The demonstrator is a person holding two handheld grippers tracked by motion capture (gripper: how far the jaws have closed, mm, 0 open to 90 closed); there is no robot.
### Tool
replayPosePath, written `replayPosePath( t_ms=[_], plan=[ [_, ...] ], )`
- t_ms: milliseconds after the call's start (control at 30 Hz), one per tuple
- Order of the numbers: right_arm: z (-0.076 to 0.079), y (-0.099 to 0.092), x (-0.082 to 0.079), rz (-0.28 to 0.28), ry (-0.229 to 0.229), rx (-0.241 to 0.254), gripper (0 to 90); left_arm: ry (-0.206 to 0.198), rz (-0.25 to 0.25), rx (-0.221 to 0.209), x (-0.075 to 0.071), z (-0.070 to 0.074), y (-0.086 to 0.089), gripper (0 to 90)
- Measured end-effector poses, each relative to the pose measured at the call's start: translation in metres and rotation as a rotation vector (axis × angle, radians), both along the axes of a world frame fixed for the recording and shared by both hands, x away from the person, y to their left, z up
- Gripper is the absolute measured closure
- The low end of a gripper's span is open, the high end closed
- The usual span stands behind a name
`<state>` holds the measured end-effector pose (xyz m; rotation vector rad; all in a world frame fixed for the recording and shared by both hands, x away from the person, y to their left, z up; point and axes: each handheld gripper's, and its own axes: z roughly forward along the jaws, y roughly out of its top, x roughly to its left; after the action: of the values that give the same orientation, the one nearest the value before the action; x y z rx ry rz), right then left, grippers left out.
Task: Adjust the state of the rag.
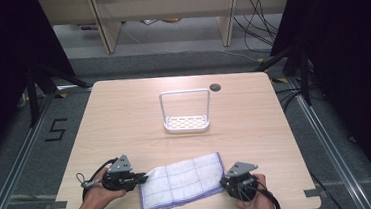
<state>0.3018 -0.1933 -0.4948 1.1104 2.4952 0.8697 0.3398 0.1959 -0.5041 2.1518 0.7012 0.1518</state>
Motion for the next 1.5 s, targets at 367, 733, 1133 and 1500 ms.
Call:
replayPosePath(
  t_ms=[367,733,1133,1500],
  plan=[
    [0.015,0.037,0.09,0.052,0.049,0.008,84.1,0.062,-0.048,-0.08,-0.053,-0.003,-0.007,82.7],
    [0.015,0.076,0.131,0.146,0.048,-0.055,84.2,0.084,-0.14,-0.091,-0.071,-0.006,-0.037,82.1],
    [0.022,0.058,0.137,0.021,0.0,-0.015,55.8,0.099,-0.155,-0.094,-0.062,0.003,-0.039,48.6],
    [0.025,0.049,0.134,-0.016,0.011,0.031,58.5,0.04,0.053,-0.119,0.019,0.02,-0.024,40.1]
  ],
)
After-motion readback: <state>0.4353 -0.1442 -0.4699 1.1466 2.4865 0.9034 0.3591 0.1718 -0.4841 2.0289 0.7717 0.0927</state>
